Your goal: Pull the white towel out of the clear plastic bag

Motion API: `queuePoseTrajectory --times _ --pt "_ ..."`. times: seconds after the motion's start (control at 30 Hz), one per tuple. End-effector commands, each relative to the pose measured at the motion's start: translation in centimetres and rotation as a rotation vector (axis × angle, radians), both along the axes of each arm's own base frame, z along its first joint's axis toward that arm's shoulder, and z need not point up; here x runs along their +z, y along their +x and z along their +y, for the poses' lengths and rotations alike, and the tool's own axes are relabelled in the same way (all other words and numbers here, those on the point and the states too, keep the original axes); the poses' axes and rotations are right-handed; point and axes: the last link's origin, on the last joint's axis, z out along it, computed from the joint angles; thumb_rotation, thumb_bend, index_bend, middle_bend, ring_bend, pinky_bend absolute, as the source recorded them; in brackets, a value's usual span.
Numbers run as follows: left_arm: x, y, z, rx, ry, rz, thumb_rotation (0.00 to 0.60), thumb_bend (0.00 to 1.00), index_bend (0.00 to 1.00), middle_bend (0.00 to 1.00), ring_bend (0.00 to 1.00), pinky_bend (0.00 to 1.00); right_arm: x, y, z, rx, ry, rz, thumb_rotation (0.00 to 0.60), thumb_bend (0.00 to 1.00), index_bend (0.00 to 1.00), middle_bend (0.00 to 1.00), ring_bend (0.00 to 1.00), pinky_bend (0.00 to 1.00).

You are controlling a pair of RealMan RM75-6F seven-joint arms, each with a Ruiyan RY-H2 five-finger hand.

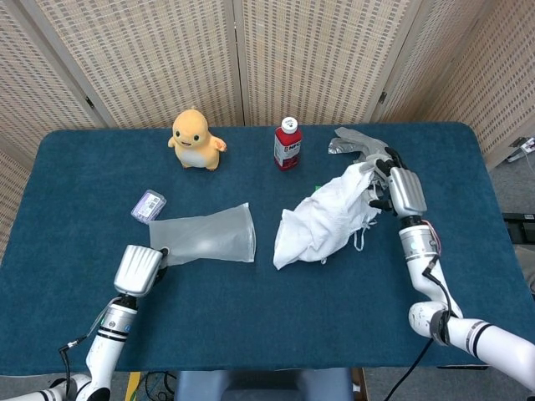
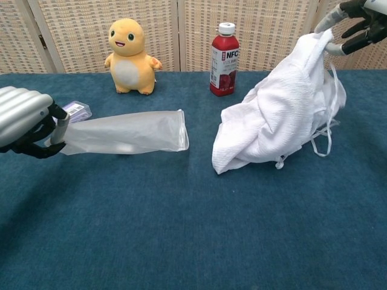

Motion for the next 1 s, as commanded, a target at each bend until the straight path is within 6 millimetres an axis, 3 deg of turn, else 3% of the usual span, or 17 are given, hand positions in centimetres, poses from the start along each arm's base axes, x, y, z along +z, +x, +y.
queuePoseTrajectory --times 0.03,0.1,0.17,0.23,0.43,0.67,0.87,1.0 --pt "0.2 -0.1 -0.1 0.001 -0.005 0.002 0.600 0.41 0.25 0.87 0.79 0.89 0.1 -0.1 0.2 0.001 0.000 0.005 0.600 0.14 0.06 0.24 0.04 0.21" --pt "0.2 0.0 -0.1 0.000 -0.006 -0.002 0.600 0.33 0.13 0.86 0.79 0.89 0.2 0.0 0.5 0.008 0.001 0.007 0.600 0.02 0.00 0.23 0.04 0.21" --pt "0.4 0.1 -0.1 -0.003 -0.005 -0.006 0.600 0.25 0.03 0.86 0.79 0.88 0.1 0.1 0.7 0.016 0.004 0.008 0.600 0.00 0.00 0.23 0.04 0.21" --pt "0.6 0.3 -0.2 -0.009 -0.003 -0.013 0.600 0.17 0.00 0.86 0.79 0.88 0.1 0.3 0.9 0.027 0.005 0.008 0.600 0.00 0.00 0.23 0.04 0.21" --pt "1.7 0.5 -0.3 -0.029 -0.003 -0.034 0.600 0.01 0.00 0.85 0.77 0.86 0.2 0.9 1.7 0.059 0.011 0.017 0.600 0.00 0.00 0.23 0.04 0.21" --pt "2.9 0.8 -0.4 -0.049 0.031 -0.051 0.600 0.00 0.00 0.75 0.70 0.84 0.4 1.4 3.0 0.091 0.027 0.045 0.600 0.00 0.00 0.23 0.04 0.21" --pt "4.0 1.9 -0.6 -0.063 0.094 -0.124 0.600 0.00 0.01 0.53 0.56 0.83 0.9 1.7 4.7 0.119 0.051 0.099 0.600 0.00 0.02 0.23 0.04 0.21" --pt "4.9 2.7 -0.5 -0.061 0.111 -0.174 0.600 0.00 0.05 0.33 0.49 0.73 1.1 1.7 5.8 0.130 0.067 0.148 0.600 0.00 0.09 0.23 0.04 0.21"
